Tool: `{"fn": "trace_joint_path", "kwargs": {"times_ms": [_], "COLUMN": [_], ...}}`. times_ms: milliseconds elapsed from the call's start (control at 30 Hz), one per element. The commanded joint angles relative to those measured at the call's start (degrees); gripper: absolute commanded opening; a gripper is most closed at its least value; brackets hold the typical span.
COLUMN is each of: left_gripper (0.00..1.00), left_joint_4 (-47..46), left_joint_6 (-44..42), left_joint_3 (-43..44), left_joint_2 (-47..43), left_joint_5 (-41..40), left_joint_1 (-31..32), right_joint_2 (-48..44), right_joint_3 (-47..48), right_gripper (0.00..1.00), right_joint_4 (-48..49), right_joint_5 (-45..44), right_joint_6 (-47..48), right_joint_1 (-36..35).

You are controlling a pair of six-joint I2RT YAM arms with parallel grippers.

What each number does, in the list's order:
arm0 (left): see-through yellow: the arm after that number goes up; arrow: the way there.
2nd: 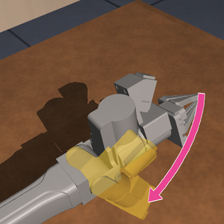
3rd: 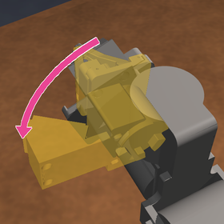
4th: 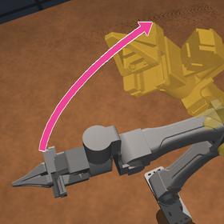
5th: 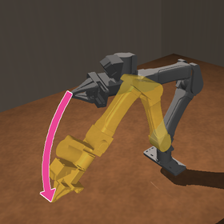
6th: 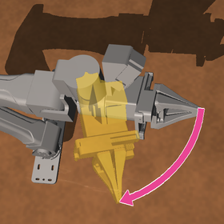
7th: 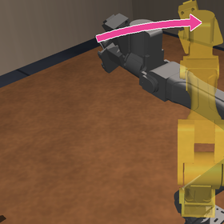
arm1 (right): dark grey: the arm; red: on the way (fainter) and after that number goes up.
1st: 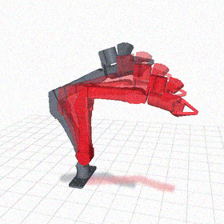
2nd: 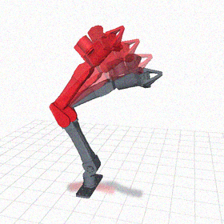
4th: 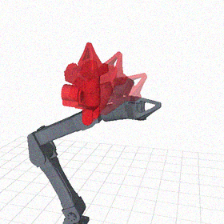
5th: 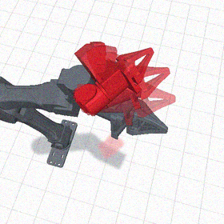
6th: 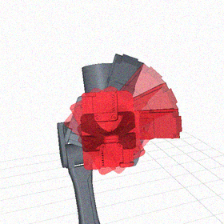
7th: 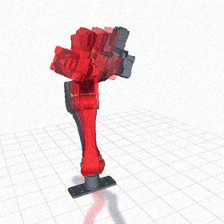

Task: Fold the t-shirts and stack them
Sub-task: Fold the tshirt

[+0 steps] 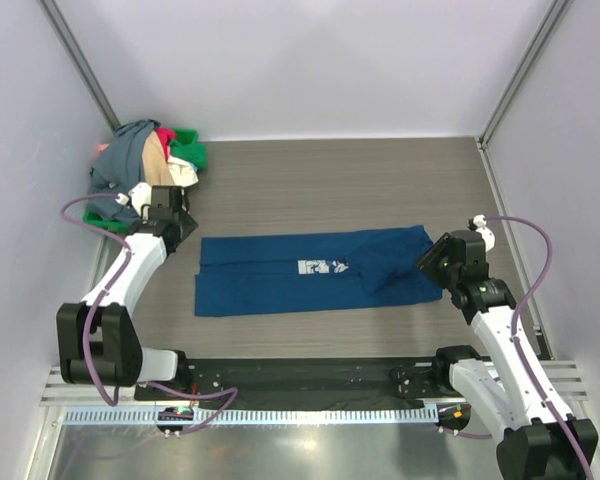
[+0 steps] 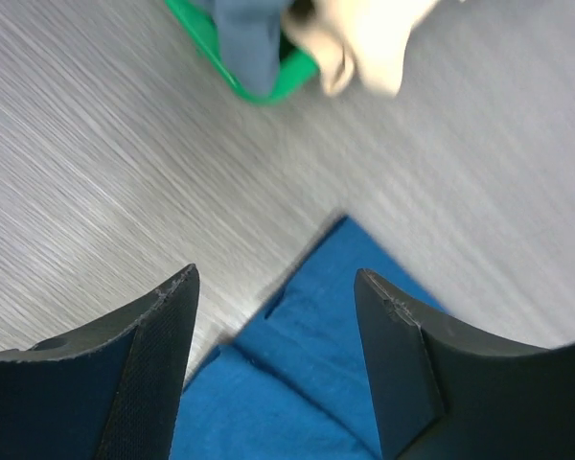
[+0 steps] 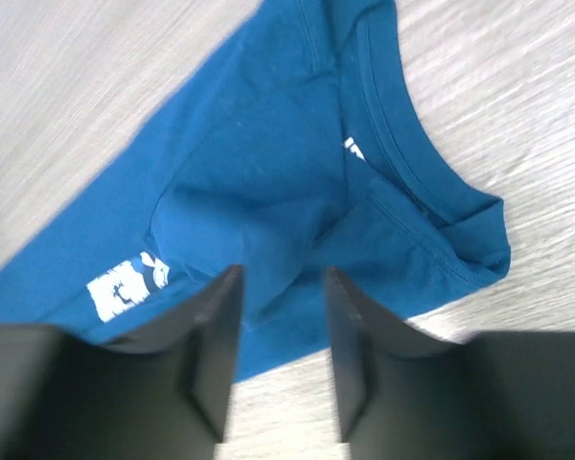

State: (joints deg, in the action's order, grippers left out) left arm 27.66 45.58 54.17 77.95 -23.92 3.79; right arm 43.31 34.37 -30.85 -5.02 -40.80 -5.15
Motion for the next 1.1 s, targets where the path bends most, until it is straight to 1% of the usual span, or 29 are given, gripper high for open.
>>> {"fn": "trace_joint_path", "kwargs": {"times_ms": [0, 33, 67, 167, 267, 367, 400, 433, 467, 500, 567, 600, 667, 767, 933, 1067], "left_gripper": [0.66, 0.65, 0.64, 0.61, 0.61, 0.61, 0.61, 0.61, 0.61, 0.61, 0.61, 0.60, 0.60, 0.60, 0.58, 0.57], "left_joint_4": [-1.12, -1.12, -1.38, -2.26, -1.91, -3.22, -3.31, -3.31, -3.31, -3.49, -3.32, -3.23, -3.14, -3.31, -3.40, -4.63], "left_joint_6": [0.91, 0.91, 0.74, -1.19, -2.51, -3.83, -4.79, -5.32, -5.76, -6.73, -7.70, -8.14, -7.97, -7.35, -6.74, -5.33], "left_joint_3": [0.32, 0.58, 0.58, 1.28, 2.42, 3.48, 4.01, 4.88, 5.59, 7.07, 8.31, 9.45, 9.90, 10.08, 8.94, 5.43], "left_joint_2": [-2.10, -2.19, -2.28, -1.49, -0.52, 1.67, 3.59, 5.00, 6.32, 9.29, 11.95, 13.44, 16.43, 19.24, 21.98, 22.59], "left_joint_5": [-2.63, -2.27, -1.57, 0.19, -0.16, 1.06, 1.59, 2.38, 4.39, 5.45, 6.69, 7.30, 8.45, 10.29, 12.06, 14.77], "left_joint_1": [-0.54, -0.54, -0.54, -0.28, 1.48, 4.55, 6.38, 7.27, 8.07, 9.73, 11.49, 12.89, 13.69, 14.31, 15.19, 15.89], "right_joint_2": [2.30, 3.18, 3.27, 1.44, -0.15, 2.12, 5.35, 7.21, 9.05, 13.34, 17.49, 20.99, 24.70, 30.77, 39.21, 47.28], "right_joint_3": [-0.44, -0.62, -0.88, -0.97, 0.08, -0.09, -0.01, 0.00, 0.34, 0.87, 2.18, 2.63, 3.77, 5.61, 7.29, 11.32], "right_gripper": [0.48, 0.52, 0.58, 0.68, 0.72, 0.72, 0.72, 0.72, 0.72, 0.72, 0.72, 0.72, 0.72, 0.71, 0.71, 0.71], "right_joint_4": [0.27, 0.00, 0.00, -0.18, 0.00, 3.95, 6.04, 6.85, 7.47, 8.95, 9.58, 10.54, 10.55, 11.42, 13.01, 12.92], "right_joint_5": [-0.35, -0.43, -0.43, -2.27, -2.11, 3.51, 4.48, 7.97, 8.79, 9.49, 9.41, 9.41, 8.63, 8.36, 9.50, 10.29], "right_joint_6": [-1.39, -1.83, -2.00, -2.71, -2.45, -2.53, -2.62, -2.80, -2.80, -2.71, -3.06, -3.24, -3.59, -4.29, -4.38, -3.59], "right_joint_1": [0.22, 0.14, 0.14, 0.22, 0.14, 0.05, 0.05, -0.30, -0.65, -1.78, -3.37, -4.42, -6.97, -8.91, -9.35, -9.35]}}
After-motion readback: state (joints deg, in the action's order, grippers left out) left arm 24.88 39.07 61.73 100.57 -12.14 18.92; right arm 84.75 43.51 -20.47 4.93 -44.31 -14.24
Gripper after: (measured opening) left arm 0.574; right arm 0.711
